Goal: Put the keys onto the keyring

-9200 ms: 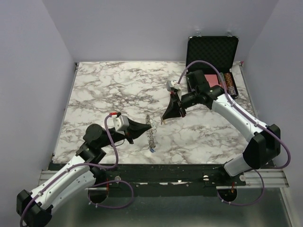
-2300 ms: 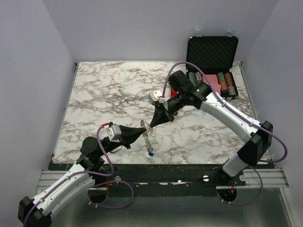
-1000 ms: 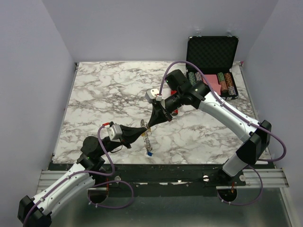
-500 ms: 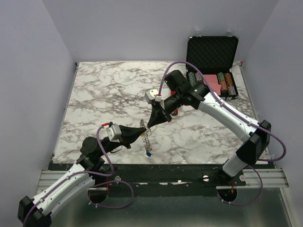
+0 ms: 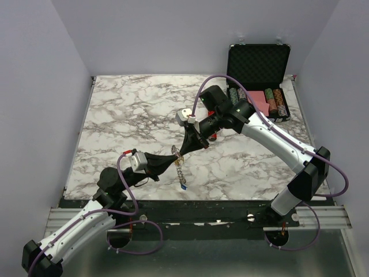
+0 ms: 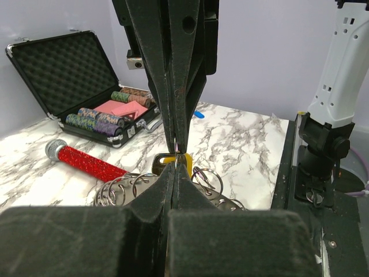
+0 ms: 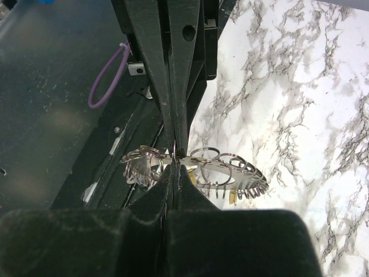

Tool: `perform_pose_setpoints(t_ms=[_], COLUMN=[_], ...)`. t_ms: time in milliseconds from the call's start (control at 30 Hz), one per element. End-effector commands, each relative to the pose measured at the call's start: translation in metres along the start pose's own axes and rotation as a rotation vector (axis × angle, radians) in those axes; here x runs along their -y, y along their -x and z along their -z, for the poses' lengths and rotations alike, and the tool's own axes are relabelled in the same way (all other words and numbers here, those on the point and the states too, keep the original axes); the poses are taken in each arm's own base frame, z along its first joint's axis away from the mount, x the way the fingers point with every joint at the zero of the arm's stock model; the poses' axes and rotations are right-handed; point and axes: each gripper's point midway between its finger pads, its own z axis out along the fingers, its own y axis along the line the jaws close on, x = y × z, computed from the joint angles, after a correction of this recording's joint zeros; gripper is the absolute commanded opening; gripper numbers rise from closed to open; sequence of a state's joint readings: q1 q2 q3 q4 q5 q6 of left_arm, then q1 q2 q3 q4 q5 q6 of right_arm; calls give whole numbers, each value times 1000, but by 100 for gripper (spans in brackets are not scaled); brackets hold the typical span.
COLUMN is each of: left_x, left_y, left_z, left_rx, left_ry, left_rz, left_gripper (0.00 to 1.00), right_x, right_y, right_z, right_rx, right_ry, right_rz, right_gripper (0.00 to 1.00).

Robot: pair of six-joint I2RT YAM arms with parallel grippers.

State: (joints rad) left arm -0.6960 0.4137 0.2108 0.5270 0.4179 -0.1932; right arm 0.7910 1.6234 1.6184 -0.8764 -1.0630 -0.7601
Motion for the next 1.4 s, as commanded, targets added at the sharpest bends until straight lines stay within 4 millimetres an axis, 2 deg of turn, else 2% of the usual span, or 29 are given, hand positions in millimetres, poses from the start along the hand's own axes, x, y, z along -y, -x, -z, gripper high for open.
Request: perform_pose_setpoints(t_ms=[0, 333, 600, 1033, 1367], left_x=[-3, -4, -4, -2, -6], left_y=[8, 8, 12, 16, 15], left_z=[0, 0, 0, -1, -1], left_rx=[30, 24, 36, 50, 46], left_ry=[21, 26, 28, 21, 38], left_rz=[-7, -6, -12, -11, -5], left_gripper=[0, 0, 0, 0, 0], right_x=[6, 7, 4, 11, 5], right_y=[5, 8, 2, -3, -1], right_z=[-1, 2, -2, -5, -5], right_rx=[-7, 0, 6, 0, 12], right_ry=[-22, -33, -6, -16, 8], right_rz=[12, 7, -14, -30, -22], right_gripper=[0, 0, 0, 0, 0])
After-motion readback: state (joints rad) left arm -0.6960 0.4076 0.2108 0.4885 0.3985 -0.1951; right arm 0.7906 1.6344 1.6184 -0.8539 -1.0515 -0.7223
